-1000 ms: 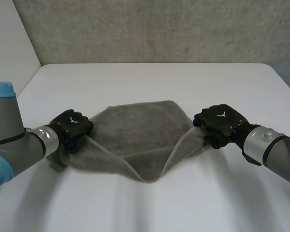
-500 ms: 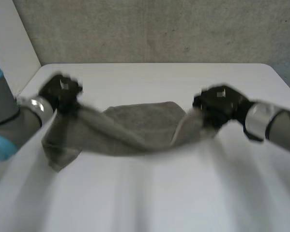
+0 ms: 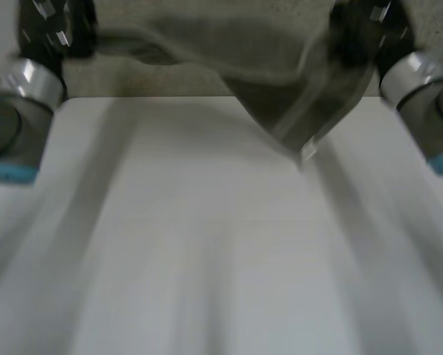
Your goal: Fold the towel.
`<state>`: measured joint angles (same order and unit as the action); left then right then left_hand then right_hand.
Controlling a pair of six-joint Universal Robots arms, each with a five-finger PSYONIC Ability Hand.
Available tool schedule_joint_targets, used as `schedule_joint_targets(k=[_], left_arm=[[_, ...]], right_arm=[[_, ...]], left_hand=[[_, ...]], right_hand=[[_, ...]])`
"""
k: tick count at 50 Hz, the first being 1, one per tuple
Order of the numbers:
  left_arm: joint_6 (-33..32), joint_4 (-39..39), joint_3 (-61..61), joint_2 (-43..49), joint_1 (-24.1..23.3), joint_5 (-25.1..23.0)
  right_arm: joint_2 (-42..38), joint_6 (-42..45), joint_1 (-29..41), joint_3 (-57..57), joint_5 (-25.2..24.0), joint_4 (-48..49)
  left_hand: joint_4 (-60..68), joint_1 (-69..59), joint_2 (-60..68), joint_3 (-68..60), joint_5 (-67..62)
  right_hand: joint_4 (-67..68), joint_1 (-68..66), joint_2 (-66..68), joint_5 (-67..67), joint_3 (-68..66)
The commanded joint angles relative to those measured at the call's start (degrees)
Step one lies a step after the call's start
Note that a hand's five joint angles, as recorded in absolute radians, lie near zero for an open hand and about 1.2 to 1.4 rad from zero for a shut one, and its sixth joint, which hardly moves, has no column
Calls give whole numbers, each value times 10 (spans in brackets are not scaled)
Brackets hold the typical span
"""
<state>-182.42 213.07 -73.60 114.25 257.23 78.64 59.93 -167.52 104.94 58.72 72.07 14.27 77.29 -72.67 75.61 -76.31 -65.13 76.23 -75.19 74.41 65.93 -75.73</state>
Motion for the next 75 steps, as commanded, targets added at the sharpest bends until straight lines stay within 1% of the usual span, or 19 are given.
schedule_joint_targets(k=[1,5,12,20,21,22,23,24,25,30,36,42,47,49,50,52,65,71,75], left_arm=[[-21,-5,-142,49,6,-69],[-56,-6,-185,60,7,-79],[-154,-8,-253,52,14,-88],[-178,-8,-271,26,37,-87],[-178,-8,-276,25,42,-87],[-179,-8,-280,25,46,-88],[-179,-8,-280,25,46,-88],[-178,-8,-286,25,47,-88],[-179,-5,-294,24,48,-88],[-179,-1,-304,24,47,-87],[-179,0,-304,22,44,-86],[-179,0,-305,22,45,-86],[-179,0,-305,22,48,-86],[-179,0,-305,22,49,-86],[-179,0,-305,22,49,-86],[-179,0,-304,22,49,-86],[-179,3,-303,24,54,-86],[-181,35,-300,37,54,-84],[-181,54,-295,55,54,-83]], right_arm=[[-26,172,17,105,-3,-114],[-13,187,17,173,-7,-112],[19,189,17,285,-6,-112],[56,199,9,322,-1,-120],[57,200,7,323,-1,-125],[59,206,5,323,-1,-135],[59,206,5,323,-1,-135],[60,217,3,323,-1,-150],[61,233,-2,322,-1,-171],[52,300,-9,320,-1,-244],[50,312,-5,329,-9,-253],[55,311,-4,333,-10,-231],[59,314,-7,347,-10,-213],[59,317,-6,349,-10,-212],[59,317,-6,349,-10,-212],[59,319,-4,350,-7,-213],[60,311,-20,355,1,-221],[98,310,-74,379,-10,-222],[103,310,-84,380,-11,-221]], left_hand=[[27,-73,44,-37,-49],[27,-73,44,-37,-49],[27,-73,44,-37,-49],[27,-73,44,-37,-49],[27,-73,44,-37,-49],[27,-73,44,-37,-49],[27,-73,44,-37,-49],[27,-73,44,-37,-49],[27,-73,44,-37,-49],[27,-73,44,-37,-49],[27,-73,44,-37,-49],[27,-73,44,-37,-49],[27,-73,44,-37,-49],[27,-73,44,-37,-49],[27,-73,44,-37,-49],[27,-73,44,-37,-49],[27,-73,44,-37,-49],[-203,156,-186,193,181],[-244,197,-227,234,222]], right_hand=[[38,-48,56,41,-43],[38,-48,56,41,-43],[38,-48,56,41,-43],[38,-48,56,41,-43],[-20,10,-2,-17,15],[-157,147,-139,-154,152],[-159,148,-140,-155,153],[-310,300,-292,-307,305],[-393,383,-375,-390,388],[-463,452,-445,-460,458],[-507,496,-489,-504,502],[-485,474,-467,-482,480],[-384,374,-366,-381,379],[-170,159,-152,-167,165],[-169,158,-150,-166,164],[21,-31,39,24,-26],[38,-48,56,41,-43],[38,-48,56,41,-43],[38,-48,56,41,-43]])
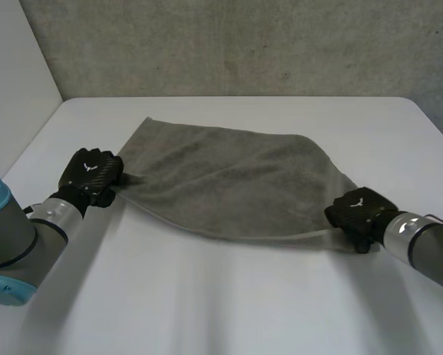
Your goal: Fold the towel.
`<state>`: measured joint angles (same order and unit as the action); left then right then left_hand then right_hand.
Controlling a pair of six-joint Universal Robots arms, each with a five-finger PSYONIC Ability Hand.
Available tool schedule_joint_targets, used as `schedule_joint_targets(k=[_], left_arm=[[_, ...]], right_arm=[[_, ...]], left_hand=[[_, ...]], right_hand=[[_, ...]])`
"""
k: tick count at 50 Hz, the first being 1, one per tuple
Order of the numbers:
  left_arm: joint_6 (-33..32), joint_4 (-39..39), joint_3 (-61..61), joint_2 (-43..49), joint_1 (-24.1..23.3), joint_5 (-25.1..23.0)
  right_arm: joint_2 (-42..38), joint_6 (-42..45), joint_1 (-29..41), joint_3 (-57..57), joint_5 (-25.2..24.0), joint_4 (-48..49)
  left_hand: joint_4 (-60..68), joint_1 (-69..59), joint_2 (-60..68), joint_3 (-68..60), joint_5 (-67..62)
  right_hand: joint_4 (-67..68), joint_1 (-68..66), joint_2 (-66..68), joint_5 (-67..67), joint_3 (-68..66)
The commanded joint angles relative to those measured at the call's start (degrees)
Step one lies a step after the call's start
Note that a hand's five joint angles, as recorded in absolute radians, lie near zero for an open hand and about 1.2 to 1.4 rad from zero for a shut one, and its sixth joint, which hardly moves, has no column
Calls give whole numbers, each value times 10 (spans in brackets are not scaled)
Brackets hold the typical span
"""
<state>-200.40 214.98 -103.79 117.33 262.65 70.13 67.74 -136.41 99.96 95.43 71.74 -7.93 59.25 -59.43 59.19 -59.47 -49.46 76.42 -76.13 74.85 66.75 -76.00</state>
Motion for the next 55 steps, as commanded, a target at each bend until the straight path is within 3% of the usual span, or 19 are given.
schedule_joint_targets(k=[1,24,29,31,35,40,43,45,55], left_arm=[[-2,42,11,33,0,2],[-25,45,34,84,-1,-3],[-60,42,32,85,-1,-3],[-75,39,31,84,-1,-3],[-81,37,25,72,0,-3],[-76,31,10,1,1,3],[-75,22,-3,-55,-2,6],[-72,-3,-14,-135,-2,9],[-18,-117,-13,-338,-1,15]], right_arm=[[25,-1,-35,11,-8,2],[23,-2,-41,11,-10,7],[21,-3,-41,12,-10,11],[21,-11,-41,11,-10,10],[22,-36,-40,6,-10,11],[42,-75,-42,-10,-13,5],[103,-103,-49,-23,-24,-2],[167,-136,-77,-38,-49,-17],[258,-189,-133,-139,-137,-140]], left_hand=[[-65,67,-64,67,67],[-97,99,-96,99,99],[9,-7,10,-7,-7],[207,-205,207,-204,-205],[207,-206,208,-205,-205],[207,-206,208,-205,-205],[207,-206,208,-205,-205],[207,-206,208,-205,-205],[207,-206,208,-205,-205]], right_hand=[[36,-39,51,33,-40],[36,-39,51,33,-40],[36,-39,51,33,-40],[36,-39,51,33,-40],[36,-39,51,33,-40],[36,-39,51,33,-40],[36,-39,51,33,-40],[36,-39,51,33,-40],[36,-39,51,33,-40]])
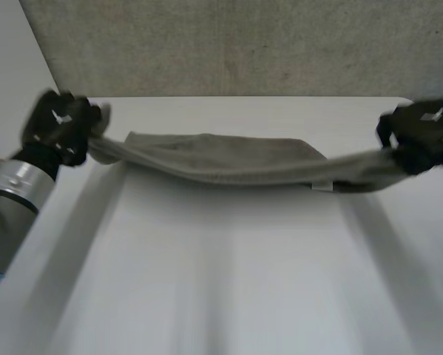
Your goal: Fold the towel.
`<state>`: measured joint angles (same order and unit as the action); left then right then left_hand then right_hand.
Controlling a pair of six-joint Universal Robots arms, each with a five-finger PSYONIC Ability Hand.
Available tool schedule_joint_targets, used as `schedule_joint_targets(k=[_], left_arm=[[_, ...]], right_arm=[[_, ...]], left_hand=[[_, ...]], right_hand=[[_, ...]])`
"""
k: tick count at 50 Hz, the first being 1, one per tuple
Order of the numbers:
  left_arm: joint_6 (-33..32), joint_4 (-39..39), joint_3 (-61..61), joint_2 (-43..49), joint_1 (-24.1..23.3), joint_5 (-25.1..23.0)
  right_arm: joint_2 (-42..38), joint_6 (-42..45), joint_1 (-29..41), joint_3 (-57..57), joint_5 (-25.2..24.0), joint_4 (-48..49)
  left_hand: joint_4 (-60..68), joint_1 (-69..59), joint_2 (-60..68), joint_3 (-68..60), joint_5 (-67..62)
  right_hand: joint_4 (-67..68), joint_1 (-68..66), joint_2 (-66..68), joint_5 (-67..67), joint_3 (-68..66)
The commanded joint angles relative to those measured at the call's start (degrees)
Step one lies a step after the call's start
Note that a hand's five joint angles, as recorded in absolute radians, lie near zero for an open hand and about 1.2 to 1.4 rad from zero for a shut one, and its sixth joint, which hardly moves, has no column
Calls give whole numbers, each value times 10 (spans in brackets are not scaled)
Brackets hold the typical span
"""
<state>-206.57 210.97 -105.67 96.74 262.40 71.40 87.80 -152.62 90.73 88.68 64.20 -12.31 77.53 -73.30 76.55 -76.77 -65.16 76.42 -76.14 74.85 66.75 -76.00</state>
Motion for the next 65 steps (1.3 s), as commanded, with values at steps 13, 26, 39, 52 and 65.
schedule_joint_targets(k=[13,26,39,52,65], left_arm=[[67,-104,59,-68,22,4],[53,-184,340,238,-26,63],[132,-96,649,253,-64,135],[136,-60,386,262,-58,124],[107,21,131,166,-15,65]], right_arm=[[-73,58,6,-137,-58,-138],[-308,158,129,-315,103,-54],[-279,4,146,-446,163,246],[-322,46,142,-264,74,239],[-213,72,90,-99,61,168]], left_hand=[[25,-67,34,-32,-48],[25,-67,34,-32,-48],[25,-67,34,-32,-48],[25,-67,34,-32,-48],[25,-67,34,-32,-48]], right_hand=[[36,-39,51,33,-40],[36,-39,51,33,-40],[36,-39,51,33,-40],[36,-39,51,33,-40],[36,-39,51,33,-40]])
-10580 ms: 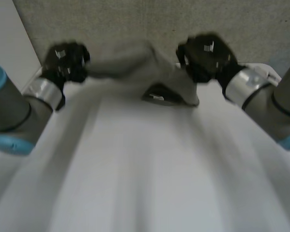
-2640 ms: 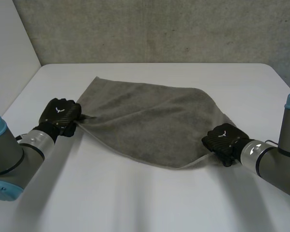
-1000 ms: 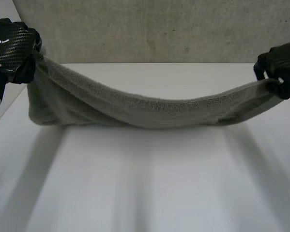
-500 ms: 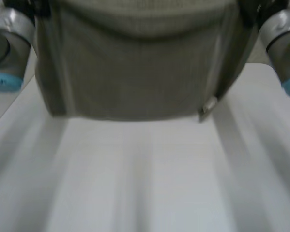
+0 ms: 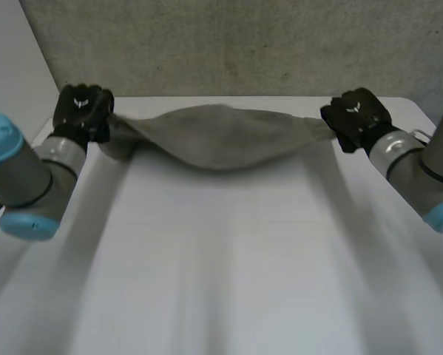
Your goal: Fold the towel.
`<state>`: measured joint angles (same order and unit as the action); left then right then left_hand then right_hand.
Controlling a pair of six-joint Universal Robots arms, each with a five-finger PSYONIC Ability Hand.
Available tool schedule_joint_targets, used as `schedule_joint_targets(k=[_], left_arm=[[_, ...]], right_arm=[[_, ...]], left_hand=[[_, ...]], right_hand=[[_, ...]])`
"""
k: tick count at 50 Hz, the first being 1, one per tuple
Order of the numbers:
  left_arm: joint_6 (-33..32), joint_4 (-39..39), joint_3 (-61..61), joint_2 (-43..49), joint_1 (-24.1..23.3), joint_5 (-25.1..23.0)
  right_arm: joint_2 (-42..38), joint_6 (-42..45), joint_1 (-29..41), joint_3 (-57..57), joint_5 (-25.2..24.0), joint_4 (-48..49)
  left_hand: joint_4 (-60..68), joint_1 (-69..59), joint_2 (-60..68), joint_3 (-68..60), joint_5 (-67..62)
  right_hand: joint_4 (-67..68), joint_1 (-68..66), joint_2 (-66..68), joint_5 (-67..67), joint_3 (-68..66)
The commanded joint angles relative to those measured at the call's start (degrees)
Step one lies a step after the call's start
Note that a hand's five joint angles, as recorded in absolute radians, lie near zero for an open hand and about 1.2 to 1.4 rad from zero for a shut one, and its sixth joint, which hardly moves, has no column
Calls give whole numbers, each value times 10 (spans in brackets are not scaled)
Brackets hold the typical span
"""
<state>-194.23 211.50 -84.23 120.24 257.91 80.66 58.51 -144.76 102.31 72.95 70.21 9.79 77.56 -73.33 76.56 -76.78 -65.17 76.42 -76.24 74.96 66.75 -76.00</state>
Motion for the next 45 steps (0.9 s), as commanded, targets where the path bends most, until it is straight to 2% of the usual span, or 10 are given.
schedule_joint_targets(k=[1,6,8,14,17,20,24,30,39,45], left_arm=[[-20,15,-107,-96,41,-33],[-17,11,-166,-200,62,-49],[-15,11,-182,-230,66,-60],[-14,14,-222,-268,80,-108],[-14,18,-224,-249,76,-117],[-21,19,-209,-186,70,-115],[-27,16,-157,-99,64,-110],[-38,12,-104,-31,60,-110],[-63,13,-25,46,61,-106],[-64,10,8,79,59,-106]], right_arm=[[112,-15,-35,70,-2,-81],[221,-45,-85,94,-41,-158],[260,-58,-117,100,-88,-191],[261,-61,-128,97,-139,-206],[238,-61,-125,93,-133,-201],[168,-53,-118,70,-114,-200],[82,-33,-85,17,-60,-200],[-8,-9,-46,-46,-21,-172],[-81,-11,-30,-95,-10,-110],[-133,-8,-18,-141,26,-105]], left_hand=[[24,-67,34,-32,-48],[24,-67,34,-32,-48],[24,-67,34,-32,-48],[24,-67,34,-32,-48],[24,-67,34,-32,-48],[24,-67,34,-32,-48],[24,-67,34,-32,-48],[24,-67,34,-32,-48],[24,-67,34,-32,-48],[24,-67,34,-32,-48]], right_hand=[[36,-38,50,33,-40],[36,-38,50,33,-40],[36,-38,50,33,-40],[36,-38,50,33,-40],[36,-38,50,33,-40],[36,-38,50,33,-40],[36,-38,50,33,-40],[36,-38,50,33,-40],[36,-38,50,33,-40],[36,-38,50,33,-40]])
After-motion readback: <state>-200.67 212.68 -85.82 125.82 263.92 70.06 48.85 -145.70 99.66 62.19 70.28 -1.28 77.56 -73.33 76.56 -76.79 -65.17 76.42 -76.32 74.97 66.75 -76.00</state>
